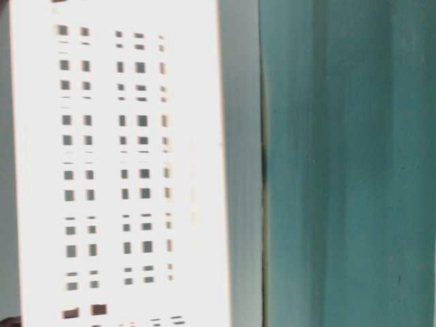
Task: Lift the white basket with both hands.
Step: 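Lower the basket back onto the table with both grippers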
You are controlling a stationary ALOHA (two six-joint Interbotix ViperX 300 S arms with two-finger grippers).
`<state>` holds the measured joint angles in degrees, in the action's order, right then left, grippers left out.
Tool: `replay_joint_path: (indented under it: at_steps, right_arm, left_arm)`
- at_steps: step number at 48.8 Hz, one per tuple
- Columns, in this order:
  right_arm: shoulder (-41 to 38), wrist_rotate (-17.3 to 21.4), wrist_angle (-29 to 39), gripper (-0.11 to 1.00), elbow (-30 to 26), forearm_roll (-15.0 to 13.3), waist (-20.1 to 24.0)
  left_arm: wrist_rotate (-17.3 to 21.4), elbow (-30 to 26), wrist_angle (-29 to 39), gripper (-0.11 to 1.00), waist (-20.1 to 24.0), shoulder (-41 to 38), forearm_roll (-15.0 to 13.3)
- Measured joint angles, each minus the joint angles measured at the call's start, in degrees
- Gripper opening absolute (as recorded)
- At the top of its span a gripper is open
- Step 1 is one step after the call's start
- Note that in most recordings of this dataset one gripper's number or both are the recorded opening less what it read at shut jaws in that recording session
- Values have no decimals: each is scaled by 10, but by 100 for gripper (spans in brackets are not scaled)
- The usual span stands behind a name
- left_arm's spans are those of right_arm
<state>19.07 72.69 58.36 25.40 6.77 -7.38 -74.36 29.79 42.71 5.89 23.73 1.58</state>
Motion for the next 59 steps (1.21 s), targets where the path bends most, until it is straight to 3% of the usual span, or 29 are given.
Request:
replay_joint_path:
  at_steps: [15, 29, 42, 59]
  right_arm:
    - [-24, -6, -71, 20, 71, 3, -2]
    - [-83, -10, -120, 20, 75, 4, 0]
    - [-135, -10, -142, 20, 80, 4, 1]
    - [-158, -10, -170, 20, 98, 4, 2]
  left_arm:
    - [5, 28, -36, 16, 3, -59, 0]
    - [6, 59, -41, 15, 8, -88, 2]
    - [6, 103, -120, 15, 30, -138, 2]
    - [6, 104, -134, 15, 33, -159, 3]
